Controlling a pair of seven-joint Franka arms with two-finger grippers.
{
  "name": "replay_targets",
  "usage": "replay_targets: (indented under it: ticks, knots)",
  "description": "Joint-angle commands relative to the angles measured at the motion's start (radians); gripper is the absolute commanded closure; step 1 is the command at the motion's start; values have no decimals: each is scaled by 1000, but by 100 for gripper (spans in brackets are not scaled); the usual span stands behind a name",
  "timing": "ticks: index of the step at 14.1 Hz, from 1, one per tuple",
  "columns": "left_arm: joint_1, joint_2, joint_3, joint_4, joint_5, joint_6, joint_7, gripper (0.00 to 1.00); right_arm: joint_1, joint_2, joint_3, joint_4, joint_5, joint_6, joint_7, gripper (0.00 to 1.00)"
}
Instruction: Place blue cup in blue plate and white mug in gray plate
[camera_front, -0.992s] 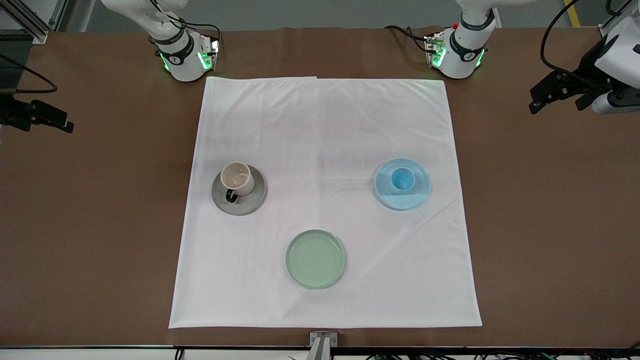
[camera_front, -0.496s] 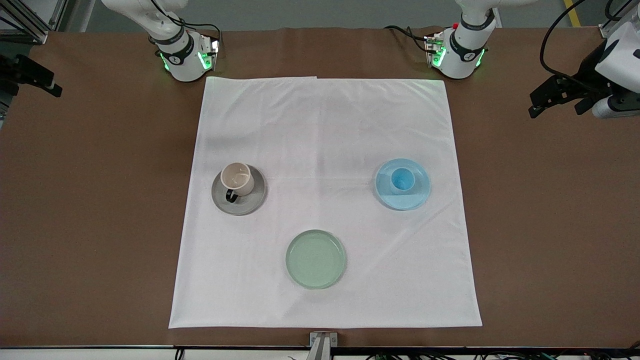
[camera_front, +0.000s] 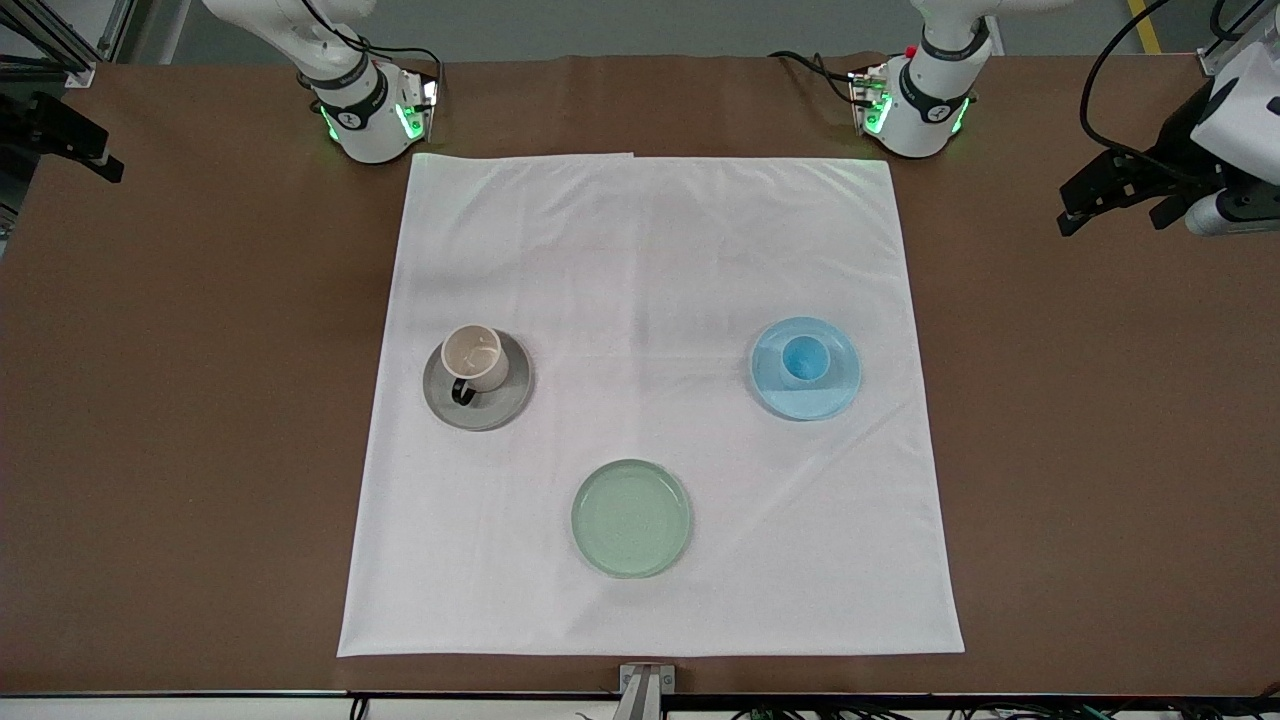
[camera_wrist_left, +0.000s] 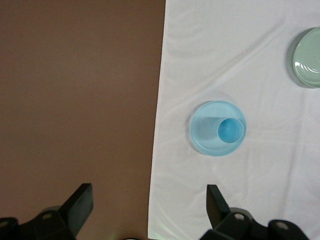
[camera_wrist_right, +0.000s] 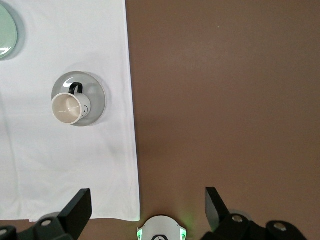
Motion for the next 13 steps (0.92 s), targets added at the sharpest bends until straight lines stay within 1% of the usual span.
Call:
replay_targets:
  ticks: [1, 6, 13]
  knots:
    - [1, -7, 6, 2, 13, 5, -10, 0, -2, -6, 4, 10, -23, 0, -29, 0]
    - [1, -1, 6, 6, 64, 2, 3, 0, -2, -4, 4, 6, -19, 7, -20, 0]
    - [-2, 6, 3, 6, 61, -4, 9, 0, -5, -4, 6, 3, -17, 9, -22, 0]
